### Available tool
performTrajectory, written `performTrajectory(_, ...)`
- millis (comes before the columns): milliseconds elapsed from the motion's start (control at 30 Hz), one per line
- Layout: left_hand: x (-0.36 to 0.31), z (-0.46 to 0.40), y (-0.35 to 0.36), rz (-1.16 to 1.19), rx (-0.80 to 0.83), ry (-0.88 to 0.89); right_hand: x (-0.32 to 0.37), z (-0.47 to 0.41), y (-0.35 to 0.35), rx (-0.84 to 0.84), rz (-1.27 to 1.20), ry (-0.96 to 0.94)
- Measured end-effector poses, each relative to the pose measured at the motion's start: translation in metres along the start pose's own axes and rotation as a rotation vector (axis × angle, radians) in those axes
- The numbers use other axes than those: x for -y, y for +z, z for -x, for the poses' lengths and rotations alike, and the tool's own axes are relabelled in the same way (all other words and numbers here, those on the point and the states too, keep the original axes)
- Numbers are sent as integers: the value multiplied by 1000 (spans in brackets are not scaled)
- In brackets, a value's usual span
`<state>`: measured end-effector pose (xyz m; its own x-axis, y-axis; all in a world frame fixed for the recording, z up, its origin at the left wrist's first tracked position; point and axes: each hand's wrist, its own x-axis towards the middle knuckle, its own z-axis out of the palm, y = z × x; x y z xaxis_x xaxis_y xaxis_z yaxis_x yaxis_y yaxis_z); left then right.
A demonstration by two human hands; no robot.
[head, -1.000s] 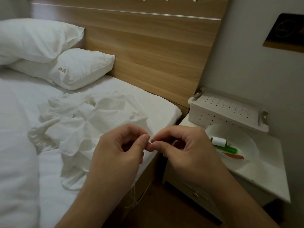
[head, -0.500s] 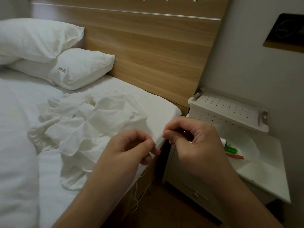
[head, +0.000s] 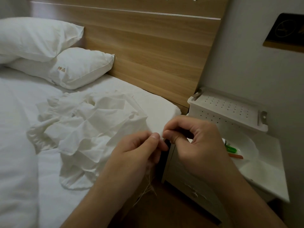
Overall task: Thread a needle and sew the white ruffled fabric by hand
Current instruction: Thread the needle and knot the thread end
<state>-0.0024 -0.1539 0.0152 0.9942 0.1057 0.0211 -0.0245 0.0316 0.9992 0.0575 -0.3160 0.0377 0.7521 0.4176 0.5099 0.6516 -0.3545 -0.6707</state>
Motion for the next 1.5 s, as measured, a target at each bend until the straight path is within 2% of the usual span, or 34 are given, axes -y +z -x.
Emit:
performTrajectory(233,1,-3,-6,317,9,-36,-3,1,5,-12,-12,43)
performTrajectory(500,0,-1,-7,496,-18,-4,0,6,13,6,-13,75)
performTrajectory(633,0,0,-3,401,-127,23,1,7,15,32,30,33)
performTrajectory(800,4,3,-2,-41,-241,196,1,5,12,36,110,-41)
performTrajectory(867,4,4,0,-211,-244,244,1,5,12,55,144,-68)
performTrajectory(1100,4,1,0,-525,-245,276,1,7,16,76,263,-102)
performTrajectory(1300,3,2,-2,-537,-152,218,0,5,11,31,288,-96)
performTrajectory(1400,1,1,-5,-439,-70,162,-3,4,10,-26,274,-89)
performTrajectory(1500,1,1,-7,-203,-6,94,-4,3,12,-112,224,-45)
